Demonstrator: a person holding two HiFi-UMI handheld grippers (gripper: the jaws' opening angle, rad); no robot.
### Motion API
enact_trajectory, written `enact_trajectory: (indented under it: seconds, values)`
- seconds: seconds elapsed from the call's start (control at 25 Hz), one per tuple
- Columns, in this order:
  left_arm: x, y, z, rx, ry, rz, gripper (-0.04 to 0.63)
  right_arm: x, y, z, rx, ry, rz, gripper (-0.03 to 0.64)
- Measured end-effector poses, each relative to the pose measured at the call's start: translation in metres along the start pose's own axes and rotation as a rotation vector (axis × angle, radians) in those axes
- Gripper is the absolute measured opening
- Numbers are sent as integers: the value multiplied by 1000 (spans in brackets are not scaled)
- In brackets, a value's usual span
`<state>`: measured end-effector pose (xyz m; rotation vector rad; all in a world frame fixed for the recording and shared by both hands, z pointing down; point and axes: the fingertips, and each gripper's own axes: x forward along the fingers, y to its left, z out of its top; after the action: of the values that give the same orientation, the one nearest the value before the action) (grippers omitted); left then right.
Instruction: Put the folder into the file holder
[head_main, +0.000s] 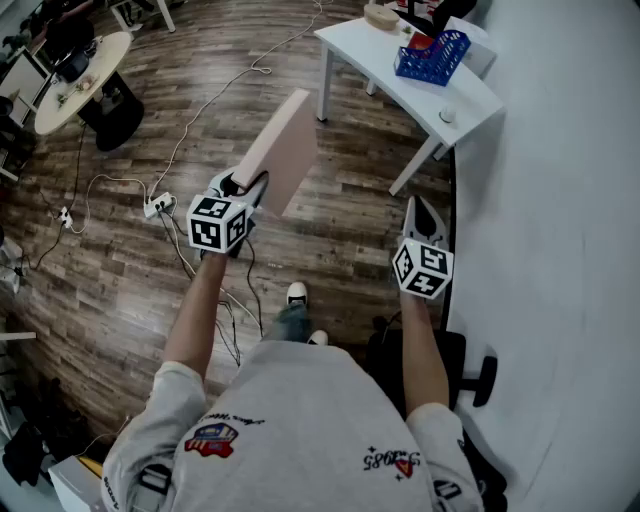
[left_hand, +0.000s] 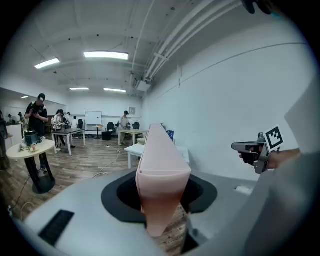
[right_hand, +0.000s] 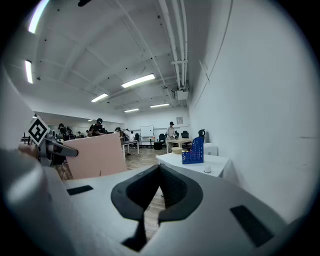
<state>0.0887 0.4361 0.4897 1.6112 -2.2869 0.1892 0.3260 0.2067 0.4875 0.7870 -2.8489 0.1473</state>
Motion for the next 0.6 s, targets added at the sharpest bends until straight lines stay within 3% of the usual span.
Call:
enact_trajectory:
  seconds: [0.28, 0.4, 0.6]
  values:
    - [-56, -66, -35, -17, -27, 19, 160, -82, -4, -28, 37, -26, 66, 2]
    - [-67, -76, -33, -23, -39, 26, 160, -99, -5, -27, 70, -29, 96, 2]
    - [-70, -79, -26, -21, -71, 34, 160, -99, -16, -24, 60, -32, 73, 2]
